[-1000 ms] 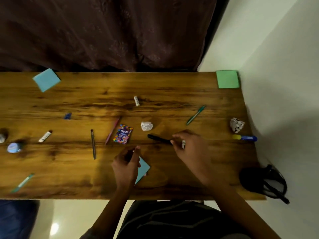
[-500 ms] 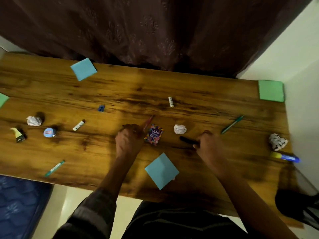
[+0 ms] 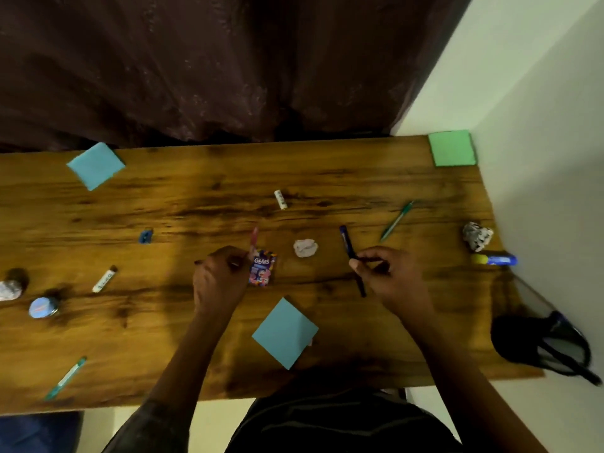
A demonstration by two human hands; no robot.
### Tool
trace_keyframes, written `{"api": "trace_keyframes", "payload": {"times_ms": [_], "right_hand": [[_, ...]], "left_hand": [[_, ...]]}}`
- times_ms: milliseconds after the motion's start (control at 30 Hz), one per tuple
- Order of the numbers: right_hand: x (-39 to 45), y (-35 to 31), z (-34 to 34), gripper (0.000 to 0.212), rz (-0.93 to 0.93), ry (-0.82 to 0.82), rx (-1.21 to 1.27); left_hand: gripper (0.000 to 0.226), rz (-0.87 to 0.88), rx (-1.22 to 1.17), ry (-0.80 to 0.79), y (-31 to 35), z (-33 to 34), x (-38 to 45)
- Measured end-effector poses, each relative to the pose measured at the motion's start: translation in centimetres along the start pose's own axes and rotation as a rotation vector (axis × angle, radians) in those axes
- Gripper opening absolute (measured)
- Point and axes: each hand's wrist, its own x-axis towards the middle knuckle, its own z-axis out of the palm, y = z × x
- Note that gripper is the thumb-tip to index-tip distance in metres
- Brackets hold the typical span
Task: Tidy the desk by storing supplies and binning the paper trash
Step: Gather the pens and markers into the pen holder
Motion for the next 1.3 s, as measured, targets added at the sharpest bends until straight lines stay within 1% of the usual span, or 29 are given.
{"api": "trace_keyframes", "payload": {"times_ms": [67,100,167,267,300,367,433,567,700,800,867,933,1000,1033,1133,1300], "right_hand": [[-1.3,0.1,-2.2,0.021,0.169,-0.054,0.401],[-1.9,0.4,-3.3,0.022,0.207,-0.067,0.545],[-3.0,1.3,-5.6,0.023,0.236,-0.046,0.677],[-4.5,2.3,-8.9,0.024,0.261,0.012,0.723],[-5.1,2.6,-10.0,0.024,0.260,0.035,0.736],[-6.3,3.4,-12.1,0.021,0.256,0.103,0.748],[-7.8,4.4,-14.3,0.019,0.270,0.205,0.747],[-10.9,6.4,-18.2,0.019,0.289,0.386,0.729],[-13.5,8.8,-21.0,0.012,0.288,0.591,0.638],[-14.8,10.2,-22.2,0.006,0.270,0.715,0.557],[-15.2,11.0,-21.9,0.009,0.242,0.756,0.442],[-15.4,11.9,-21.2,0.015,0.229,0.784,0.253],[-15.3,12.9,-20.4,0.018,0.202,0.823,0.050],[-15.1,13.2,-20.0,0.019,0.195,0.839,-0.011],[-14.6,14.4,-19.2,0.018,0.185,0.814,-0.089],[-13.7,16.3,-17.8,0.019,0.186,0.760,-0.186]], "left_hand": [[0.011,-0.031,-0.123,-0.102,2.0,-0.4,-0.9],[0.010,-0.044,-0.178,-0.160,3.4,-0.4,-1.4],[0.009,-0.076,-0.313,-0.280,6.6,0.3,-2.3],[0.012,-0.205,-0.607,-0.471,11.7,2.3,-3.5],[0.013,-0.215,-0.659,-0.514,13.4,3.2,-3.9],[0.008,-0.172,-0.671,-0.550,16.2,5.1,-5.0],[0.004,-0.137,-0.716,-0.616,19.2,7.0,-6.5],[0.010,-0.053,-0.772,-0.766,24.3,10.1,-10.3],[0.006,0.045,-0.761,-0.871,28.1,13.3,-13.4],[0.005,0.106,-0.731,-0.884,30.3,15.5,-15.3],[0.006,0.123,-0.717,-0.887,31.6,16.6,-16.3],[0.007,0.150,-0.682,-0.866,32.6,18.0,-17.2],[0.006,0.193,-0.627,-0.801,33.0,19.3,-17.8],[0.005,0.221,-0.611,-0.770,33.1,19.8,-18.1],[0.007,0.301,-0.585,-0.693,33.0,21.0,-18.7],[0.006,0.474,-0.496,-0.619,31.8,22.1,-18.9]]}}
